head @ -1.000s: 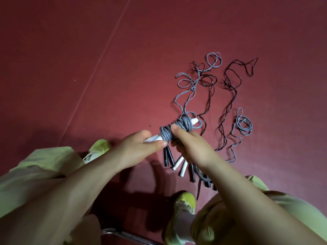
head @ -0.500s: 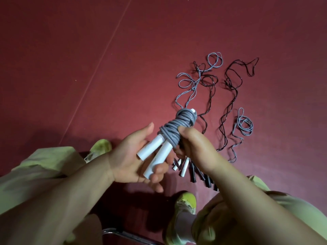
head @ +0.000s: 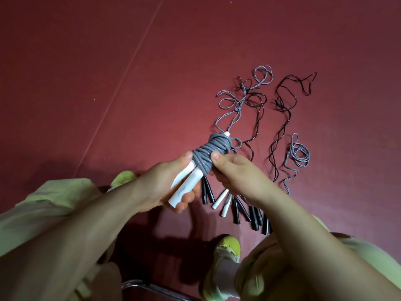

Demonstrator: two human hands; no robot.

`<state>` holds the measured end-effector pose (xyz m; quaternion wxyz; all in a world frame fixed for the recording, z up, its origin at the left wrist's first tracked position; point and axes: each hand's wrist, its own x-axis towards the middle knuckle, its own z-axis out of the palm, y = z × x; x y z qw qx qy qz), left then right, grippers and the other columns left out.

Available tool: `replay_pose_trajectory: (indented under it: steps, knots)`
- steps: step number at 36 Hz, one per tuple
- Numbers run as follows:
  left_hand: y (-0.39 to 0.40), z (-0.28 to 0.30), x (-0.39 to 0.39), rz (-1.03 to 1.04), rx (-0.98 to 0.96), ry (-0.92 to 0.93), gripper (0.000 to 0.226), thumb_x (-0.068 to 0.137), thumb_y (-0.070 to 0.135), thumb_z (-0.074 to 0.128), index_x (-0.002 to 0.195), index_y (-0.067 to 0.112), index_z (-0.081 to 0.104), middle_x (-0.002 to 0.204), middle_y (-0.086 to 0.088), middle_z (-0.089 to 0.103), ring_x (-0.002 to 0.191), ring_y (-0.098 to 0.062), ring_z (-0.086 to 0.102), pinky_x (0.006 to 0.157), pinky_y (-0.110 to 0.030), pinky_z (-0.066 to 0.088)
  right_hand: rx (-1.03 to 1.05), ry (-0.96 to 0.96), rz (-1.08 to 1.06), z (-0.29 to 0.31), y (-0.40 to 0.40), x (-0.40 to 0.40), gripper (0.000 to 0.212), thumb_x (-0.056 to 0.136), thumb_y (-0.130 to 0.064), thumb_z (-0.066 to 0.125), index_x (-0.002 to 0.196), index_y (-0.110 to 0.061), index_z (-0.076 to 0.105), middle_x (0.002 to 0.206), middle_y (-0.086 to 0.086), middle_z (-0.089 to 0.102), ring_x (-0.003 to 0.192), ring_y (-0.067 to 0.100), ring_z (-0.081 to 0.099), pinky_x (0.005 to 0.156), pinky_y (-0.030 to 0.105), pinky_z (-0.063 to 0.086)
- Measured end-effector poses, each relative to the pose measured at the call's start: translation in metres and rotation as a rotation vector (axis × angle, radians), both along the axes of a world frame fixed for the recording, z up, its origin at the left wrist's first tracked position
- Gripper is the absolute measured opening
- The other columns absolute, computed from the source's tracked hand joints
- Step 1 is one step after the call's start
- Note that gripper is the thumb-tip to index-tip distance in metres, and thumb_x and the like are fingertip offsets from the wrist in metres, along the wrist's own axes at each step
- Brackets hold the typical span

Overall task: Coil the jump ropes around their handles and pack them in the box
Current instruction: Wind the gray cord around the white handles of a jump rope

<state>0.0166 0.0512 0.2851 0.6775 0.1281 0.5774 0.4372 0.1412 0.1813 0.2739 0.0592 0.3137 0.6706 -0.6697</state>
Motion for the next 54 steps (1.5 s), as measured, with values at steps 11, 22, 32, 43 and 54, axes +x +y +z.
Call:
replay_pose_trajectory:
  steps: [11, 22, 32, 43, 54]
  knots:
    - [-0.001, -0.016, -0.008, -0.052, -0.105, 0.559, 0.067, 0.068, 0.075, 0.042, 0.067, 0.011, 0.061, 0.052, -0.001, 0.057, 0.048, -0.019, 0.053, 0.055, -0.029, 0.045, 0.234, -0.149, -0.027, -0.003, -0.003, 0.001, 0.049, 0.094, -0.055, 0.043, 0.066, -0.018, 0.057, 0.049, -0.007, 0.039, 0.039, 0.006, 0.033, 0.050, 0.025, 0.028]
    - [0.000, -0.013, 0.007, -0.224, -0.185, 0.926, 0.046, 0.085, 0.061, 0.044, 0.086, 0.015, 0.045, 0.089, 0.000, 0.055, 0.087, -0.021, 0.051, 0.071, -0.032, 0.036, 0.064, -0.152, -0.161, 0.000, -0.003, -0.002, 0.043, 0.093, -0.051, 0.049, 0.063, -0.022, 0.056, 0.037, -0.019, 0.041, 0.033, -0.001, 0.039, 0.051, 0.021, 0.022]
    - [-0.003, -0.001, 0.004, -0.045, -0.056, -0.256, 0.054, 0.069, 0.062, 0.061, 0.083, 0.010, 0.071, 0.080, -0.010, 0.070, 0.072, -0.020, 0.068, 0.071, -0.045, 0.055, -0.150, 0.147, -0.250, 0.000, -0.007, -0.001, 0.016, 0.072, -0.030, 0.045, 0.062, -0.024, 0.033, 0.049, -0.012, 0.026, 0.040, 0.003, 0.022, 0.041, 0.017, 0.021]
    - [0.001, -0.007, 0.013, -0.110, -0.040, -0.430, 0.052, 0.068, 0.066, 0.054, 0.077, 0.016, 0.063, 0.057, 0.005, 0.049, 0.050, -0.010, 0.051, 0.047, -0.021, 0.039, -0.089, 0.011, -0.073, -0.001, -0.008, -0.002, 0.046, 0.091, -0.057, 0.042, 0.077, -0.013, 0.045, 0.058, 0.006, 0.029, 0.051, 0.018, 0.025, 0.048, 0.029, 0.019]
    - [0.006, -0.014, 0.013, -0.129, -0.065, 0.086, 0.042, 0.084, 0.054, 0.046, 0.078, 0.013, 0.054, 0.053, 0.003, 0.056, 0.046, -0.012, 0.053, 0.046, -0.021, 0.028, 0.150, -0.095, 0.071, -0.006, -0.003, -0.002, 0.045, 0.103, -0.048, 0.026, 0.073, -0.017, 0.041, 0.045, -0.015, 0.032, 0.040, 0.002, 0.026, 0.047, 0.020, 0.024]
